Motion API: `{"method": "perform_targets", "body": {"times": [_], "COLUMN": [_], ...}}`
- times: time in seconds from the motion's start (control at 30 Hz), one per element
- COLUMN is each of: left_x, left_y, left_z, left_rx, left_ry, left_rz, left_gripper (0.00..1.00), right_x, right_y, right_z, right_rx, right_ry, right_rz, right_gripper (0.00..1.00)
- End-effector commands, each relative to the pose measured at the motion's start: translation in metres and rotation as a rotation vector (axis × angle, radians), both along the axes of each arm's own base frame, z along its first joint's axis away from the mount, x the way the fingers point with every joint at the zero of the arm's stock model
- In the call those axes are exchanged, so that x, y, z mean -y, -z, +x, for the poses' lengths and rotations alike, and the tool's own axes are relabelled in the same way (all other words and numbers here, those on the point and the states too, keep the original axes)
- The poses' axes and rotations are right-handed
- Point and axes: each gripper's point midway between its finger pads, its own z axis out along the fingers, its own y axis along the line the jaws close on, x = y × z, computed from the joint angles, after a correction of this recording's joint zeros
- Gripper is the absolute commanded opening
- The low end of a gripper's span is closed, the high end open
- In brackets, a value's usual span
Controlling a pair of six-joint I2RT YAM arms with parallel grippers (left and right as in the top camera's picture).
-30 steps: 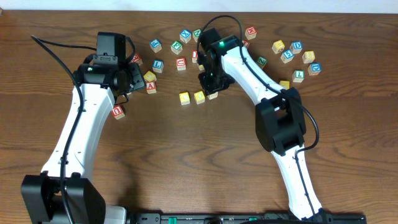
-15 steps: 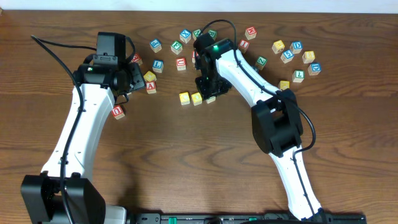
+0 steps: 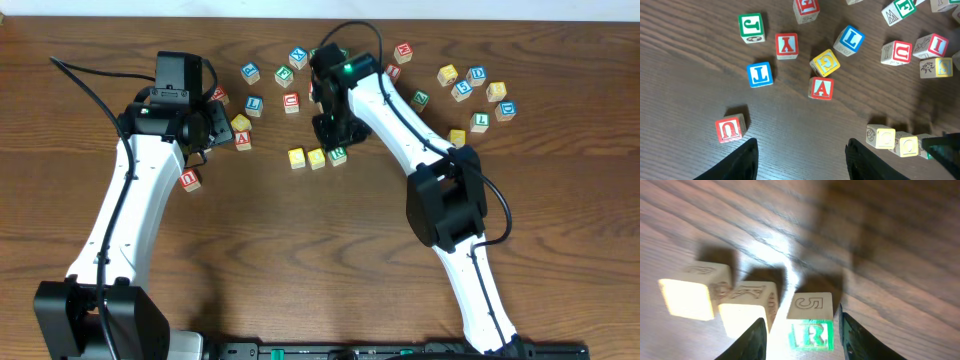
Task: Spell out CORL
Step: 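Carry the R block and set it right of the O block, then move the left gripper to the blue L block and grasp it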
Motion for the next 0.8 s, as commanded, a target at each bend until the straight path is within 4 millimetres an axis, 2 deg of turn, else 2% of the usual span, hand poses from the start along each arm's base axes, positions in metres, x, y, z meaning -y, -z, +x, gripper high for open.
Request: {"method": "perform_targets", "body": {"times": [0.0,0.1,0.2,0.23,0.37,0.5,0.6,0.67,0.77], "left_x": [-0.001,0.001,0.014,0.018,0.024,0.034,0.05,0.063,0.071], "left_y": [0.0,-0.015,-0.033,-0.039,-0.043,-0.039,-0.028,-0.014,0.01], "left_z": [0.003,0.011,0.02,0.025,0.044,0.075,0.103,0.116,0.122], "left_rx": [0.007,0.045,0.09,0.1,0.071,0.028,0.027,0.019,-0.009], "left_ry": [0.023,0.047,0.121,0.146,0.206,0.279,0.366,0.434,0.483], "left_rz": [0.016,0.014,-0.027,-0.038,-0.034,-0.005,0.027,0.056,0.078], "left_gripper": [0.56,0.61,0.61,0.61,0.62,0.62,0.62,0.62,0.62], "right_x": [0.001,0.008,0.018,0.025,0.048,0.069,0.08,0.084,0.087], "right_y": [-0.039,-0.062,-0.084,-0.097,-0.13,-0.149,-0.149,-0.145,-0.143], "right_z": [0.02,0.031,0.042,0.049,0.066,0.074,0.072,0.068,0.064], "right_rx": [0.08,0.12,0.16,0.185,0.257,0.294,0.275,0.254,0.24], "right_ry": [0.03,0.053,0.079,0.097,0.148,0.189,0.207,0.204,0.188], "right_rz": [0.049,0.069,0.088,0.1,0.128,0.139,0.127,0.114,0.1], "right_gripper": [0.43,0.43,0.44,0.45,0.47,0.48,0.48,0.49,0.48]}}
